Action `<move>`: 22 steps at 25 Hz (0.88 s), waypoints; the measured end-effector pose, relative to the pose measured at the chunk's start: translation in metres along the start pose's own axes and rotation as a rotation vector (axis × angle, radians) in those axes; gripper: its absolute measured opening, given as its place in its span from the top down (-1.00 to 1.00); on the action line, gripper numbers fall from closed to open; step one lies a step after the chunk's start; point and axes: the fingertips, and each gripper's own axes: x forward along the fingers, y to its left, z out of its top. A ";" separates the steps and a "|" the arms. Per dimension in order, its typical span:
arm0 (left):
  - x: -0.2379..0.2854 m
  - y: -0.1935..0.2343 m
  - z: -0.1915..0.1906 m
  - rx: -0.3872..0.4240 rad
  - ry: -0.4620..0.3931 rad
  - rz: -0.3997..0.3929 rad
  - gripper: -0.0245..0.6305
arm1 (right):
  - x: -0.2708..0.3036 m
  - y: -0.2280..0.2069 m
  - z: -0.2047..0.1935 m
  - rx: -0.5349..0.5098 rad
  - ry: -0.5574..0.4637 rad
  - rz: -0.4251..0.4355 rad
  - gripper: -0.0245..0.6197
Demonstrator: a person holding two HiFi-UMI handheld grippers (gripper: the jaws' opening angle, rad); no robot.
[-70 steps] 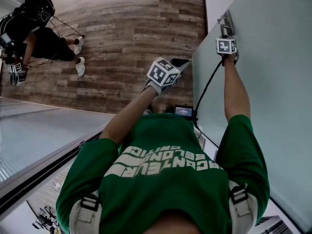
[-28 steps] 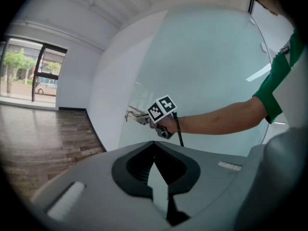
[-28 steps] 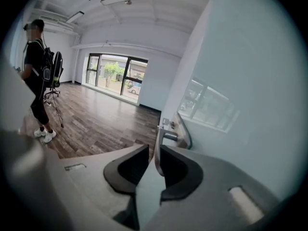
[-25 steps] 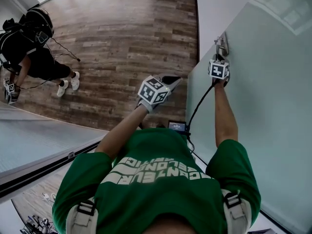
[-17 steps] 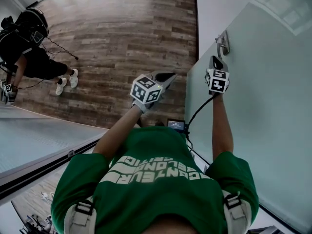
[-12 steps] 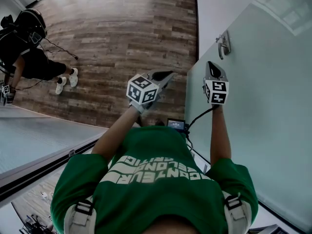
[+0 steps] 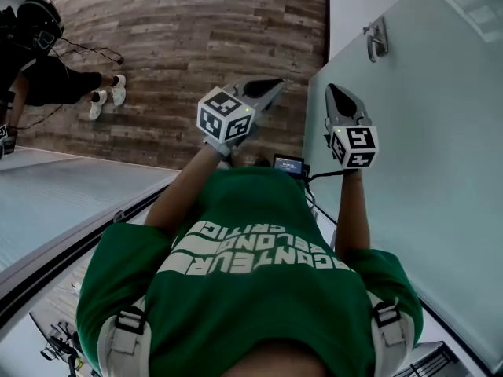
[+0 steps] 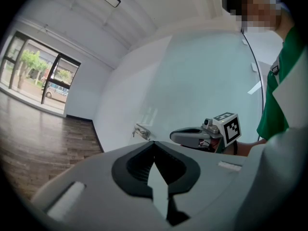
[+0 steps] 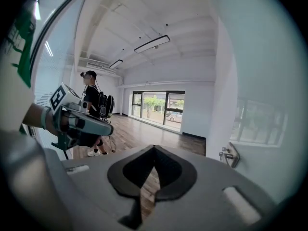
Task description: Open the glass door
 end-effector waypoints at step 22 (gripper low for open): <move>-0.080 0.015 -0.009 0.002 -0.066 0.096 0.88 | 0.013 0.136 0.012 0.014 -0.034 0.233 0.95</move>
